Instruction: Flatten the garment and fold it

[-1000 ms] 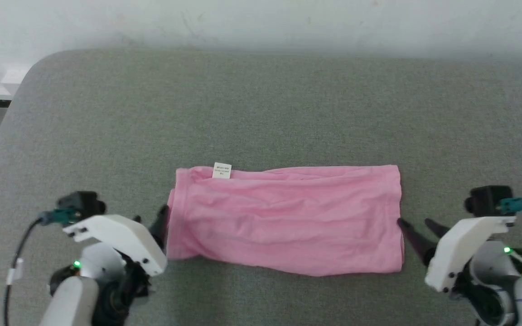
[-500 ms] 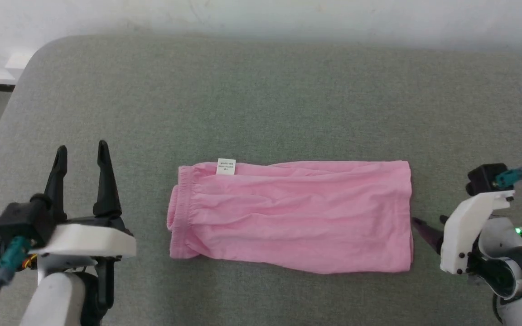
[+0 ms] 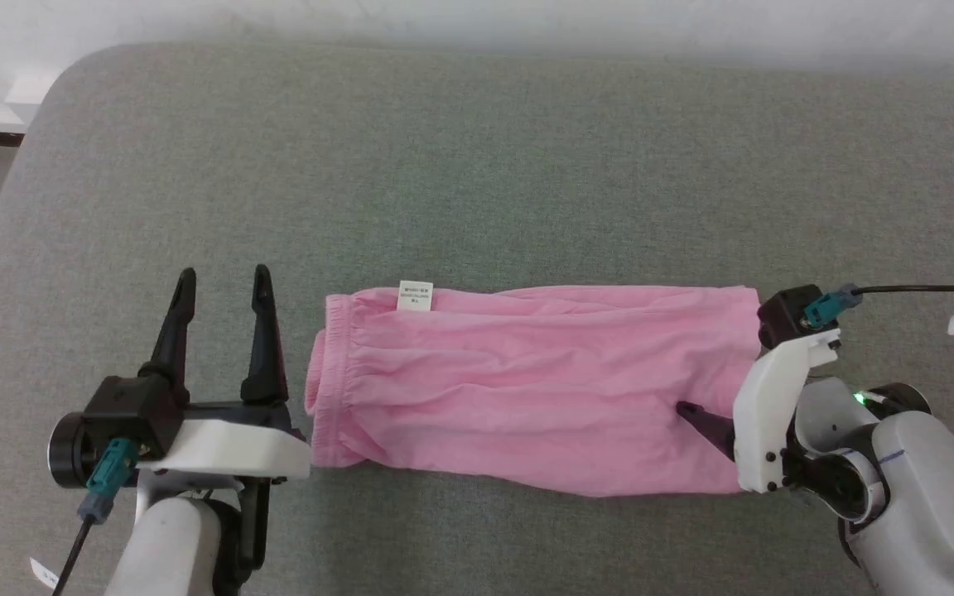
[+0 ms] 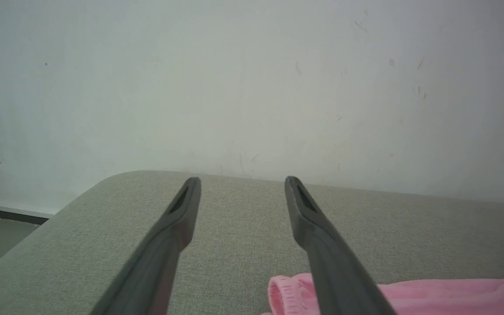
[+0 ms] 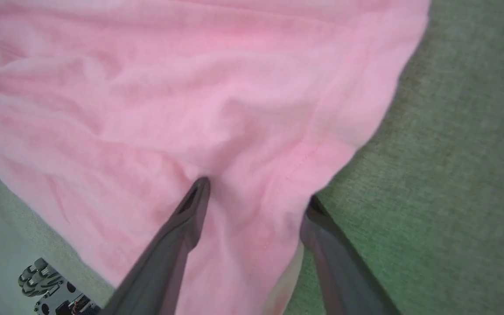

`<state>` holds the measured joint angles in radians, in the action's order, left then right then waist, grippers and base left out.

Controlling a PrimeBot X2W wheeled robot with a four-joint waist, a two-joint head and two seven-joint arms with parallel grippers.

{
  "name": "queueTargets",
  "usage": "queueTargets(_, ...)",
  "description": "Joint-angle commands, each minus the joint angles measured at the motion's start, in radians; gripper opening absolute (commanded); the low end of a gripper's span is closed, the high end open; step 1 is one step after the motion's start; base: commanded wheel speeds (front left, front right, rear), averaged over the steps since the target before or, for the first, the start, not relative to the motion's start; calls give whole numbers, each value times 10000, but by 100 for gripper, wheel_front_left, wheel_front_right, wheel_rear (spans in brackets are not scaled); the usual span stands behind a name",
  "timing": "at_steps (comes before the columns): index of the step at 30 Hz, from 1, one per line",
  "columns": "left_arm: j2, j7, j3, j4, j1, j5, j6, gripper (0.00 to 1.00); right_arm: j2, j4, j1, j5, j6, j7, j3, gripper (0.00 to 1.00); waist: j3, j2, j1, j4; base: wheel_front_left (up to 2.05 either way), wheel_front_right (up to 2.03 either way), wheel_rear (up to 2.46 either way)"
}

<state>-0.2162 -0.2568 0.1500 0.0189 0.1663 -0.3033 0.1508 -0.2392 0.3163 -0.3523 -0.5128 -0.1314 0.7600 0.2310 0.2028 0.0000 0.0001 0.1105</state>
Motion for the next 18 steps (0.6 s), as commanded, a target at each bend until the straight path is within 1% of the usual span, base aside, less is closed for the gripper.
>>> queueTargets(1, 55, -46, -71, 76, 46, 100, -110, 100, 111, 256, 0, -114, 7, -47, 227, 100, 8, 0, -1, 28, 0, 0, 0)
queueTargets(3, 150, -47, -138, 173, 80, 179, -231, 100, 33, 427, -98, -133, 7, -116, 447, 100, 8, 0, -1, 50, 0, 0, 0)
queueTargets(4, 193, -47, -170, 212, 83, 223, -290, 100, 1, 522, -138, -155, 7, -131, 522, 85, -1, 0, -1, 52, 0, 0, 0)
queueTargets(5, 233, -47, -204, 248, 80, 266, -342, 100, -52, 592, -182, -141, 7, -169, 597, 29, -10, 0, -1, 52, 0, 0, 0)
queueTargets(6, 270, -47, -242, 273, 78, 311, -386, 100, -124, 654, -234, -96, 7, -255, 619, 0, -12, 0, -1, 48, 0, 0, 0)
queueTargets(9, 374, -48, -369, 331, 55, 421, -511, 100, -296, 901, -356, 0, 7, -419, 561, 0, -40, 0, -1, 9, 0, 0, 0)
queueTargets(13, 514, -48, -519, 409, 30, 533, -640, 100, -543, 1156, -392, -10, 7, -595, 239, 0, -156, 0, -1, -62, 0, 0, 0)
queueTargets(18, 570, -48, -701, 426, -1, 672, -802, 100, -1267, 1531, -250, 117, 7, -528, -494, 0, -269, 0, -1, -192, 0, 0, 0)
